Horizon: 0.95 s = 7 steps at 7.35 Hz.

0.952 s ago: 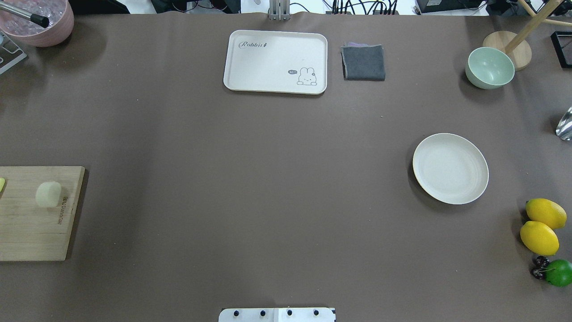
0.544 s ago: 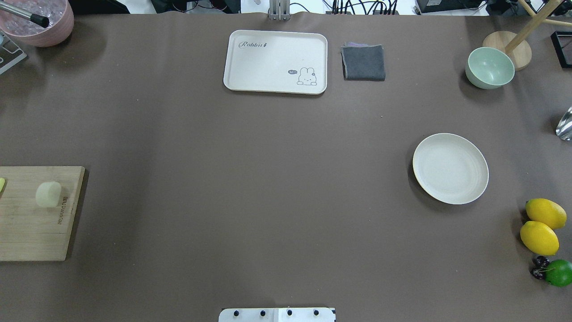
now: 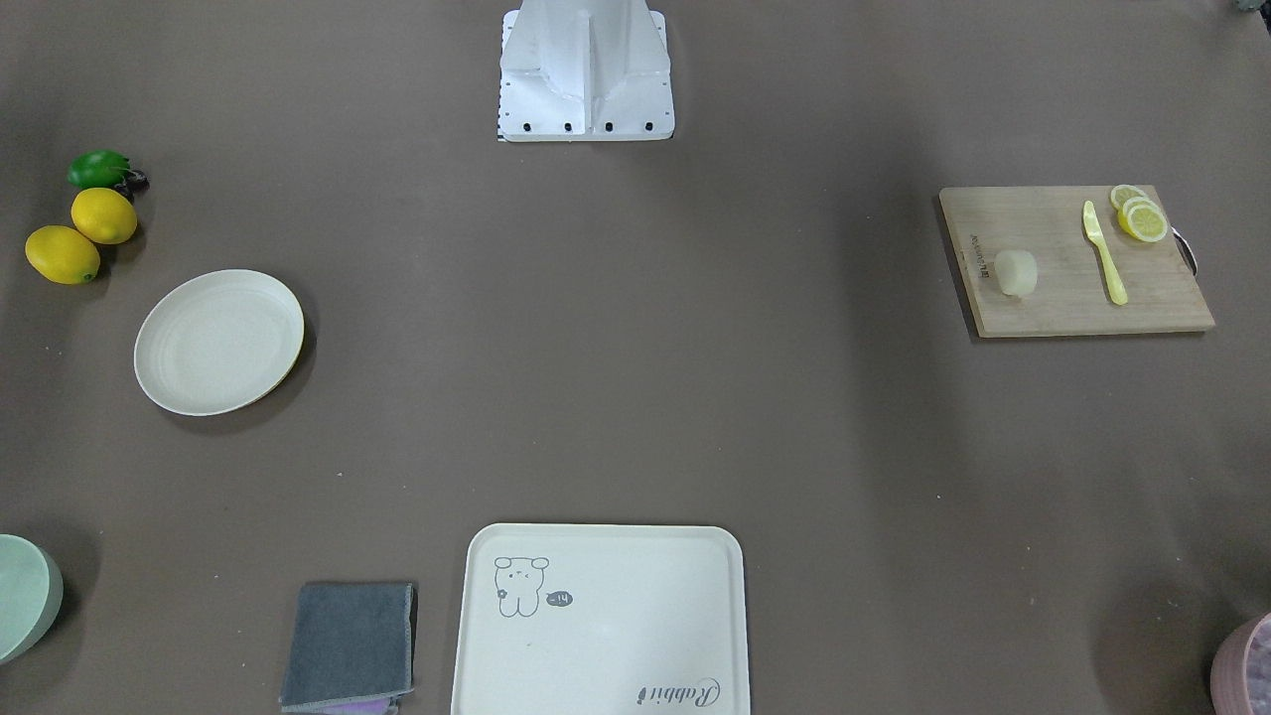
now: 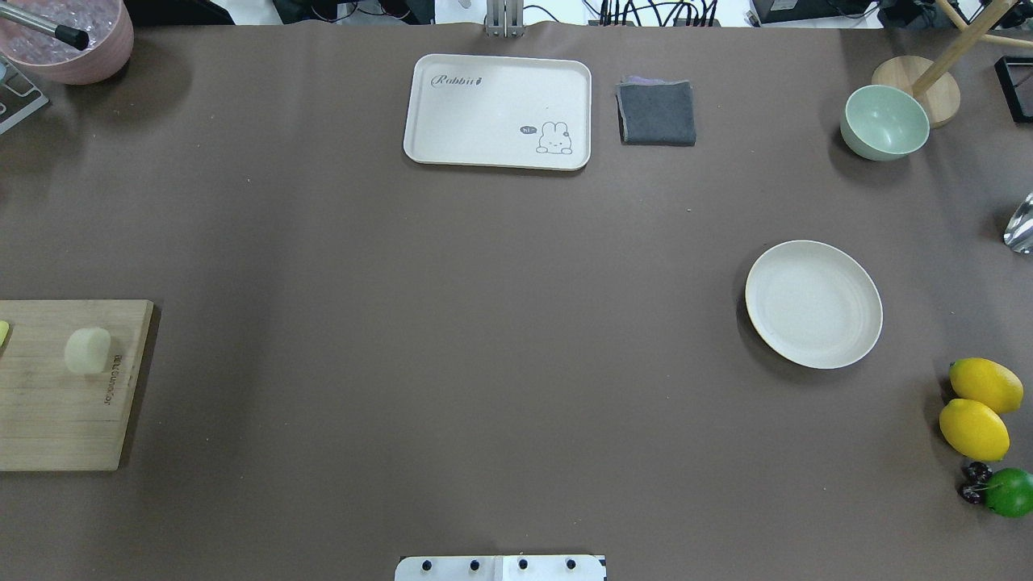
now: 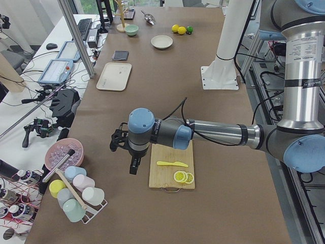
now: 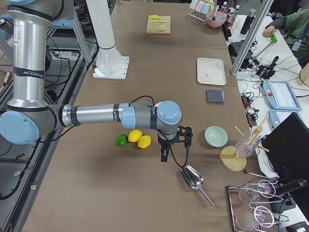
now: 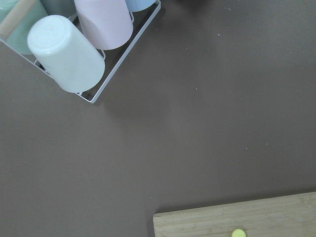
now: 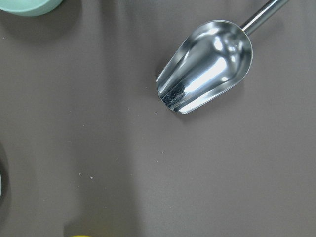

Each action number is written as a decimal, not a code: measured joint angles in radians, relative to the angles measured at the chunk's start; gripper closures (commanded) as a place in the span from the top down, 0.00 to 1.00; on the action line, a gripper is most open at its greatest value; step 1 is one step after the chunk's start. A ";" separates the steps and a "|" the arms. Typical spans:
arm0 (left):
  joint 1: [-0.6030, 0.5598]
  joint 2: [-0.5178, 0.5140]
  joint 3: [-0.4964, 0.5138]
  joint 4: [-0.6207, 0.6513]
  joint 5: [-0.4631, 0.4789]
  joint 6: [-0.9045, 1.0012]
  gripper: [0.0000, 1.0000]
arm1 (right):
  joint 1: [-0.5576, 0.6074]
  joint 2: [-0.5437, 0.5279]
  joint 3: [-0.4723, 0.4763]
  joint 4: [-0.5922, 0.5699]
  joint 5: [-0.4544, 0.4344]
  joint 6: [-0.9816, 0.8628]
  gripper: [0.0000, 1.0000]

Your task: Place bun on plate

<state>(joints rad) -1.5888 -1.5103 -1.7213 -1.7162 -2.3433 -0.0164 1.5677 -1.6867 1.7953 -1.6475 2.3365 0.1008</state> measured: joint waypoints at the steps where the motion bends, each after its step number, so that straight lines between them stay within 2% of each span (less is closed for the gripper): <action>1: 0.000 0.001 -0.003 -0.004 -0.002 0.001 0.98 | 0.001 -0.002 0.001 0.000 0.000 0.000 1.00; 7: 0.013 0.004 0.000 -0.098 -0.004 0.005 0.98 | 0.034 0.010 0.016 -0.002 0.016 0.002 1.00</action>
<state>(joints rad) -1.5757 -1.5063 -1.7216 -1.8142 -2.3468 -0.0113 1.6016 -1.6771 1.8118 -1.6493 2.3530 0.1033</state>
